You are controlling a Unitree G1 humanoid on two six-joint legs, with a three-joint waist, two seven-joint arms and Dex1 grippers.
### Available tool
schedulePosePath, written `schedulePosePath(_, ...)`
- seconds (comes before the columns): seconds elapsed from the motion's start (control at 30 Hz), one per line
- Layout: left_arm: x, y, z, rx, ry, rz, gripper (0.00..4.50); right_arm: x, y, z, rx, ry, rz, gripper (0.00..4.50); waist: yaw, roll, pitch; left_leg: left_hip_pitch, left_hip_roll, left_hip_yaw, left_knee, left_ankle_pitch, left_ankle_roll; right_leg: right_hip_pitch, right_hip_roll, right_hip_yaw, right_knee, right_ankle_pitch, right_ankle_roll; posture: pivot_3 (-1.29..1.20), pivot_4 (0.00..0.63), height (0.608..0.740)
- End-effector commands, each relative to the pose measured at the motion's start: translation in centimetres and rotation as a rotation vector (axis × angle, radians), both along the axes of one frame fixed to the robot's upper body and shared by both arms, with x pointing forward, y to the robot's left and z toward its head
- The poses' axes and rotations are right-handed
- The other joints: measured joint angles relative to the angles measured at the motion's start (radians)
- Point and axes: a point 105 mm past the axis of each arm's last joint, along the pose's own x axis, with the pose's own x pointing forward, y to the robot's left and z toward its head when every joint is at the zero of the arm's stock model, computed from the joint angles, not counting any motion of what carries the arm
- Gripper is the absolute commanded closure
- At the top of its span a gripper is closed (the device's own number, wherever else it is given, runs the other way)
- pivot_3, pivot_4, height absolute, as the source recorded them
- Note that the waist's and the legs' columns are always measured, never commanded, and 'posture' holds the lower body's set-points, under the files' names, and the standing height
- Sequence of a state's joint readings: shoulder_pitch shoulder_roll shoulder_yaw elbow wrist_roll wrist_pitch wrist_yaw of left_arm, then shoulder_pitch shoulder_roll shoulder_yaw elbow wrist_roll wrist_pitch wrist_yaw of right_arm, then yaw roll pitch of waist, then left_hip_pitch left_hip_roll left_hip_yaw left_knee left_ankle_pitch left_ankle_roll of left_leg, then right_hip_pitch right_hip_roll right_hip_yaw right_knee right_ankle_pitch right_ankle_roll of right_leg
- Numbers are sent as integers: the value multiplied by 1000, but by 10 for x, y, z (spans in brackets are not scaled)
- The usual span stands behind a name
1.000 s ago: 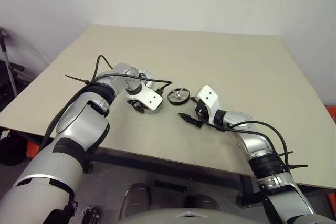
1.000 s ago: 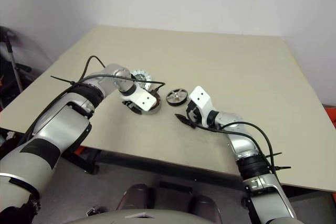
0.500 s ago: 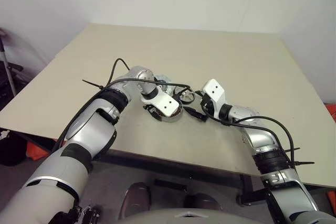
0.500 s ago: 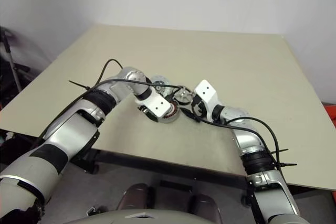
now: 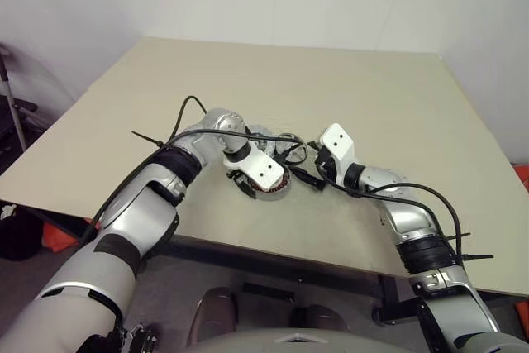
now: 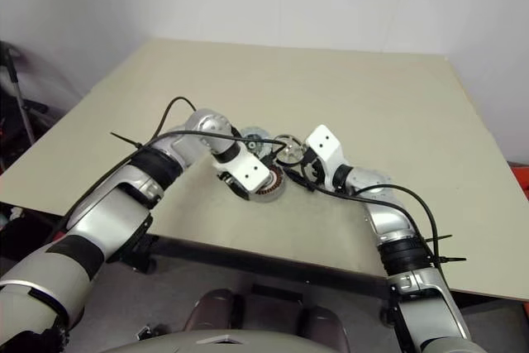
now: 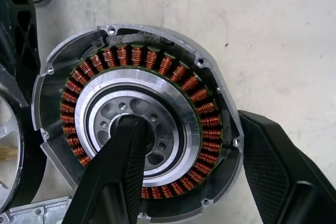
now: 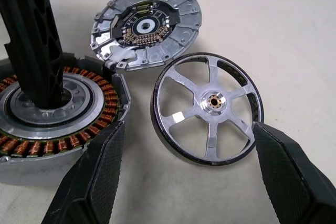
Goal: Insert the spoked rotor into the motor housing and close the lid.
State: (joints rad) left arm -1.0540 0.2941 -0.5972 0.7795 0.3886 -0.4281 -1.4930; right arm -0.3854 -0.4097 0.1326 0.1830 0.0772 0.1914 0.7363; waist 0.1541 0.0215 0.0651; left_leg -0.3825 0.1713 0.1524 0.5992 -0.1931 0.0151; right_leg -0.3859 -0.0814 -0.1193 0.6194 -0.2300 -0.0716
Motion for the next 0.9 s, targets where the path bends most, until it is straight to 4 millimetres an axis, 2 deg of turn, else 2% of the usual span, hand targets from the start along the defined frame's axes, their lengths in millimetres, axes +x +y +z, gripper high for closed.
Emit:
schedulePosePath(0.03,-3,-4,6,-28,0,-13,1470,4,5,16,19,-58,12,87,0,0,0,0,0,0,0,0,0,0,0,0,0,0,0,0,0,740)
schedulePosePath(0.17,-2,0,1,-26,-12,8,229,4,6,15,21,-58,14,87,0,0,0,0,0,0,0,0,-1,0,0,0,0,0,0,0,0,740)
schedulePosePath(0.2,-1,1,1,-31,-18,16,32,4,6,15,21,-58,15,87,0,0,0,1,0,0,0,-1,-3,0,0,0,1,0,0,0,0,740)
schedulePosePath(0.4,5,-5,12,-108,-45,61,32,3,7,14,18,-55,23,87,-1,0,0,3,0,0,0,1,-4,2,0,0,1,0,0,0,0,740)
schedulePosePath(0.5,12,-18,40,-266,-30,158,32,3,5,14,16,-55,18,87,-1,0,0,3,0,0,0,2,-4,2,0,0,2,1,0,0,0,740)
schedulePosePath(0.6,16,-23,61,-393,37,272,32,3,2,13,14,-54,9,87,0,0,0,2,0,0,0,2,-4,2,-1,0,2,1,-1,0,0,740)
schedulePosePath(0.73,5,-10,76,-503,158,397,32,2,-1,13,11,-51,6,87,-5,0,0,2,0,0,0,2,-4,1,-1,0,3,1,-2,0,0,740)
schedulePosePath(0.83,-8,19,59,-472,174,466,32,2,-1,13,5,-48,9,87,-20,3,-2,4,0,1,-1,2,-4,1,0,0,3,0,-3,0,0,740)
schedulePosePath(0.9,-15,30,54,-473,193,511,32,3,-2,13,1,-46,11,87,-27,3,-2,4,1,1,-2,2,-5,1,0,0,3,-1,-3,0,0,740)
